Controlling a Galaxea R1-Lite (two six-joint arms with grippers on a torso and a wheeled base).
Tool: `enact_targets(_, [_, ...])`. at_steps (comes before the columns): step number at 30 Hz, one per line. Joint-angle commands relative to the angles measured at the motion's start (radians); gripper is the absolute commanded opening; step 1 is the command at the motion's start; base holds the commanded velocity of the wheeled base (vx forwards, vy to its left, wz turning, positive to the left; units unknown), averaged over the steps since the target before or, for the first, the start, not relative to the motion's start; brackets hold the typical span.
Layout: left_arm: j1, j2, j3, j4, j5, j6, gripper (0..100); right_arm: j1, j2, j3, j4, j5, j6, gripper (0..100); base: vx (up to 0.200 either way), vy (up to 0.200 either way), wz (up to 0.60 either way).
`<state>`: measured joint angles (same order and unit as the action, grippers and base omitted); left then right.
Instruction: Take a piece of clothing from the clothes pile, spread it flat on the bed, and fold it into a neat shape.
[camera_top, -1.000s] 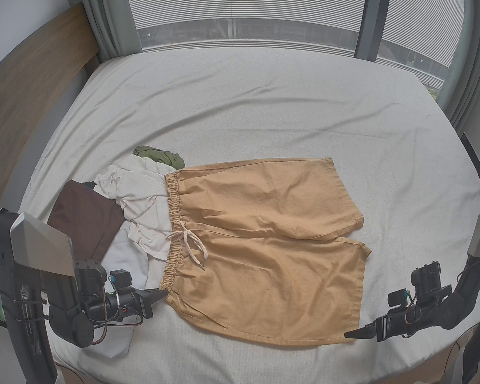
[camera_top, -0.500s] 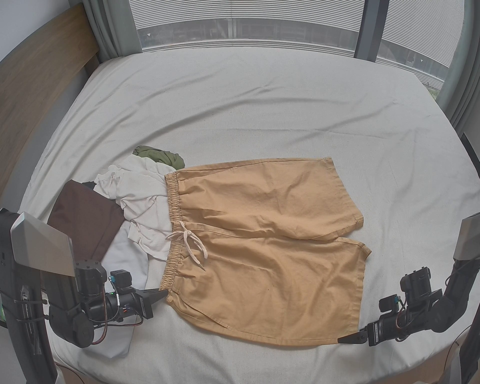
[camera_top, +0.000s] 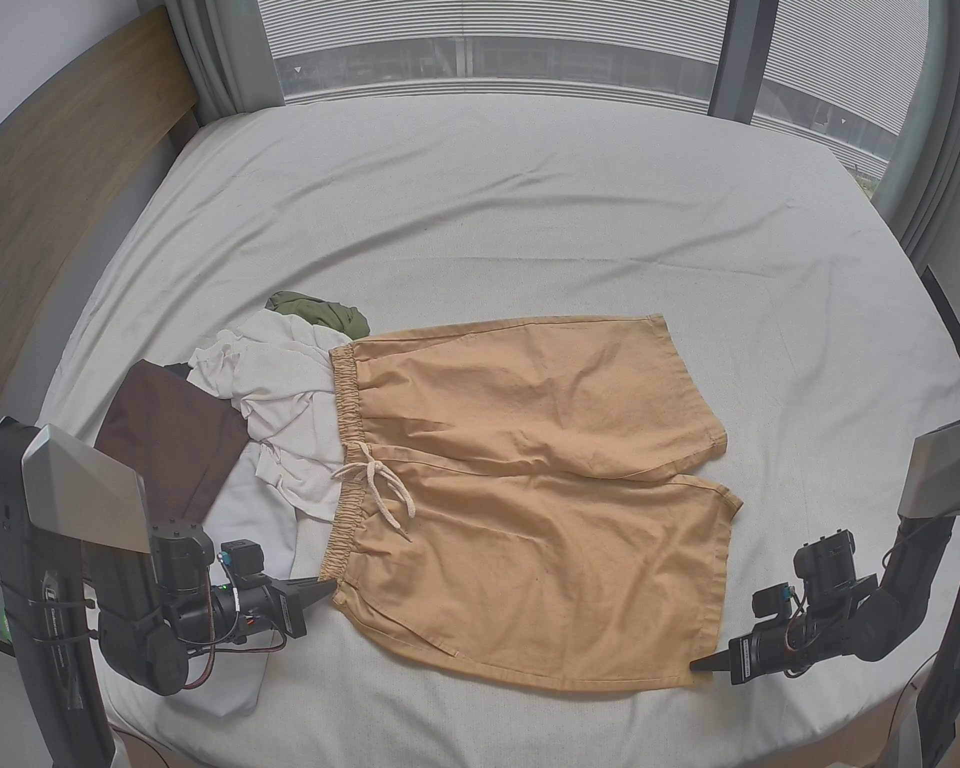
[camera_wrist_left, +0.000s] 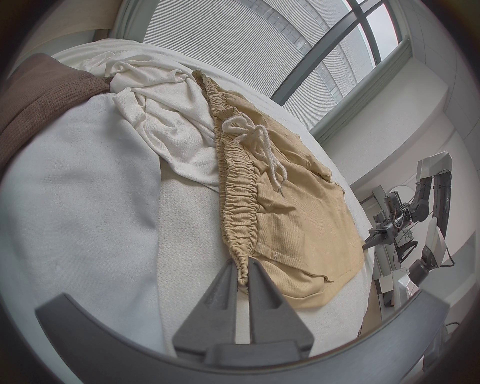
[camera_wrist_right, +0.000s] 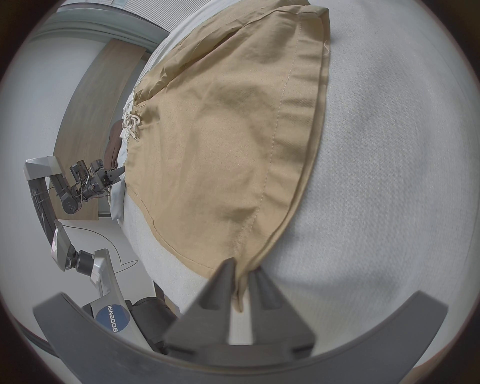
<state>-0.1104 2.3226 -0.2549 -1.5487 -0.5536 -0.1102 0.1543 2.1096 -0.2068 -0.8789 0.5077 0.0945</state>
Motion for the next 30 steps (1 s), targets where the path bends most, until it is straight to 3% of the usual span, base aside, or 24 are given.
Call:
enact_targets(1, [0.0,0.001,0.0,-0.001,0.0,0.0,0,-0.007,0.02,0.003,-0.023,-0.011,-0.001,0,0.0,0.0,0.0])
enact_targets(16, [0.0,0.003,0.002,-0.001,0.0,0.0,0,-0.007,0.003,0.018,-0.014,-0.011,-0.012,0,0.0,0.0,0.0])
enact_targets(17, [0.0,0.001,0.002,-0.001,0.0,0.0,0,-0.005,0.003,0.02,-0.017,-0.012,-0.012,100,0.0,0.0,0.0])
enact_targets(30, [0.0,0.001,0.002,-0.001,0.0,0.0,0,0.03,0.01,0.035,-0.023,-0.011,-0.005,100,0.0,0.0,0.0])
